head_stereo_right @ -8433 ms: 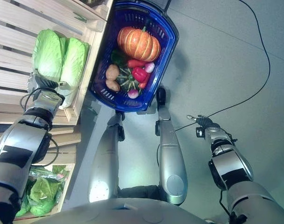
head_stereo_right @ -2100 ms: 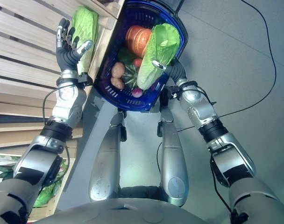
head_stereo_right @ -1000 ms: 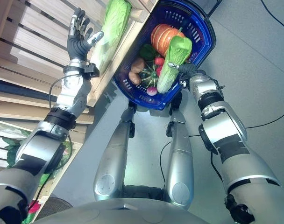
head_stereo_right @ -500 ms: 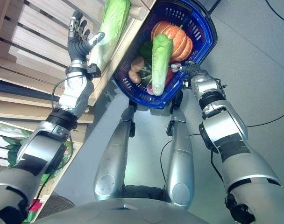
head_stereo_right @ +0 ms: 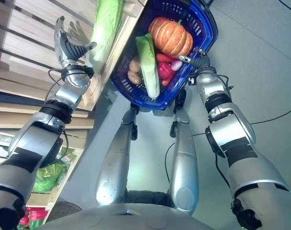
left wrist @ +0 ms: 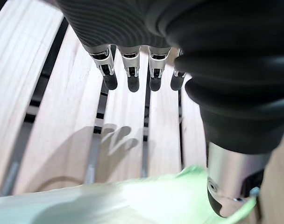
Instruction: Pick up fruits and vegetables into the basket
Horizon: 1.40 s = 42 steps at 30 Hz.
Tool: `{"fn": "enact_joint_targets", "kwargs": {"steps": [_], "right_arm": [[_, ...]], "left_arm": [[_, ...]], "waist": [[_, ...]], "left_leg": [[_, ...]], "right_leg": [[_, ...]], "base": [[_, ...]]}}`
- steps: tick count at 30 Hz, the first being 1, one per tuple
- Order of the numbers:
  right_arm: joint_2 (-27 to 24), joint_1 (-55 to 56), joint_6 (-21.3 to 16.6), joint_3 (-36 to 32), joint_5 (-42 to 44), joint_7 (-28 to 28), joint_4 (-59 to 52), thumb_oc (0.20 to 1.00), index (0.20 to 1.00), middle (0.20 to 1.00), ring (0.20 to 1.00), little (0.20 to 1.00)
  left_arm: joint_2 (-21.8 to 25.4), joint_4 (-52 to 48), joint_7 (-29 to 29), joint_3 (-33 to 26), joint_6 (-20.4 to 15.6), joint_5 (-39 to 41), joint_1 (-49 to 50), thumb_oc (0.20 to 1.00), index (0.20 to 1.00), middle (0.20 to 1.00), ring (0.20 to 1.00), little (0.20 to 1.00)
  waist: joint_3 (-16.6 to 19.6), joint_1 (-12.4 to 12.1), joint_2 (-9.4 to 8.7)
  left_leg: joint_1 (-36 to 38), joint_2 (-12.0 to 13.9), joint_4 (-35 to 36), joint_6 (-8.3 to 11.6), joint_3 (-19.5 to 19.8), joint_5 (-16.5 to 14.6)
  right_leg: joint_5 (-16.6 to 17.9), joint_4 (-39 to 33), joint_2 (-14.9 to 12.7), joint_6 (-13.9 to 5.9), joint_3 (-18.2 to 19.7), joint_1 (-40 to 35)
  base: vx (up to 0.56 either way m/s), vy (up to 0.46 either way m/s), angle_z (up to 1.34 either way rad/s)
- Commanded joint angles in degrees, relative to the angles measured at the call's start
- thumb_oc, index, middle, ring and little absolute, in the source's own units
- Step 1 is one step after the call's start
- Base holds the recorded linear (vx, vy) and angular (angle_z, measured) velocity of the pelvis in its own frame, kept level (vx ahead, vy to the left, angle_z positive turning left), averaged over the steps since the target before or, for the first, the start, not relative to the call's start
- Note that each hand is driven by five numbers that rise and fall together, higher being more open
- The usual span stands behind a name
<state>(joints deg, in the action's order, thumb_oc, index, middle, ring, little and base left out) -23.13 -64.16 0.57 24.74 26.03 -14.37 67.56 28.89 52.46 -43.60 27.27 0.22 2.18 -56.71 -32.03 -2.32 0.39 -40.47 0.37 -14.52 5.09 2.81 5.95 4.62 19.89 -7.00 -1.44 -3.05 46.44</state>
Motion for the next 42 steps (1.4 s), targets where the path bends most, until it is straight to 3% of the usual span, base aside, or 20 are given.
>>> {"fn": "enact_joint_targets", "kwargs": {"steps": [1, 12, 21, 31, 42], "right_arm": [[-4.2, 3.5, -6.4, 1.1, 2.9, -5.4, -4.4, 1.000, 1.000, 1.000, 1.000, 1.000], [-5.1, 11.8, -13.3, -3.3, 4.8, -16.0, -9.2, 1.000, 1.000, 1.000, 1.000, 1.000], [-5.7, 15.6, -13.7, -7.3, 7.6, -12.9, 1.2, 1.000, 1.000, 1.000, 1.000, 1.000], [-6.2, 16.7, -13.3, -7.7, 6.2, -11.2, 4.2, 1.000, 1.000, 1.000, 1.000, 1.000], [-5.3, 14.4, -14.1, -6.7, 6.7, -11.5, 3.4, 1.000, 1.000, 1.000, 1.000, 1.000]], "left_arm": [[1.2, 5.0, -2.2, -2.5, 2.6, -2.6, -0.2, 1.000, 1.000, 1.000, 1.000, 1.000], [1.3, 12.2, 0.7, -1.4, 3.7, -4.1, 0.7, 1.000, 1.000, 1.000, 1.000, 1.000], [1.5, 18.8, 4.8, -2.2, 0.4, 0.6, 0.1, 1.000, 1.000, 1.000, 1.000, 1.000], [2.3, 25.2, 8.9, -4.5, 2.8, 9.0, -1.2, 1.000, 1.000, 1.000, 1.000, 1.000], [1.9, 30.3, 11.9, -5.7, 4.2, 11.4, -3.6, 1.000, 1.000, 1.000, 1.000, 1.000]], "waist": [[2.2, 2.6, 3.15], [2.2, 5.6, 1.66], [2.2, 6.8, 0.94], [2.2, 7.6, 0.19], [2.2, 8.0, -0.83]], "left_leg": [[-1.8, -2.3, -1.8, -0.86, -2.8, -2.2], [-2.1, -1.4, -1.0, -0.75, -3.7, -2.4], [-1.9, -1.0, -1.1, -1.12, -4.4, -3.0], [-1.6, -0.7, -0.6, -1.13, -4.8, -3.1], [-2.5, -0.3, -0.4, -0.78, -4.9, -3.3]], "right_leg": [[-5.0, 1.3, 4.3, -2.12, -2.4, -2.7], [-4.8, 0.4, 5.5, -2.26, -0.6, -2.1], [-5.0, 0.0, 6.1, -2.17, 0.0, -2.3], [-5.2, -0.5, 6.3, -2.19, 0.3, -2.7], [-5.2, -1.3, 6.4, -2.21, 0.4, -1.8]], "base": [[-0.01, 0.031, -0.11], [-0.01, 0.029, -0.09], [0.00, 0.006, -0.05], [0.00, 0.005, -0.06], [0.00, -0.001, 0.00]]}}
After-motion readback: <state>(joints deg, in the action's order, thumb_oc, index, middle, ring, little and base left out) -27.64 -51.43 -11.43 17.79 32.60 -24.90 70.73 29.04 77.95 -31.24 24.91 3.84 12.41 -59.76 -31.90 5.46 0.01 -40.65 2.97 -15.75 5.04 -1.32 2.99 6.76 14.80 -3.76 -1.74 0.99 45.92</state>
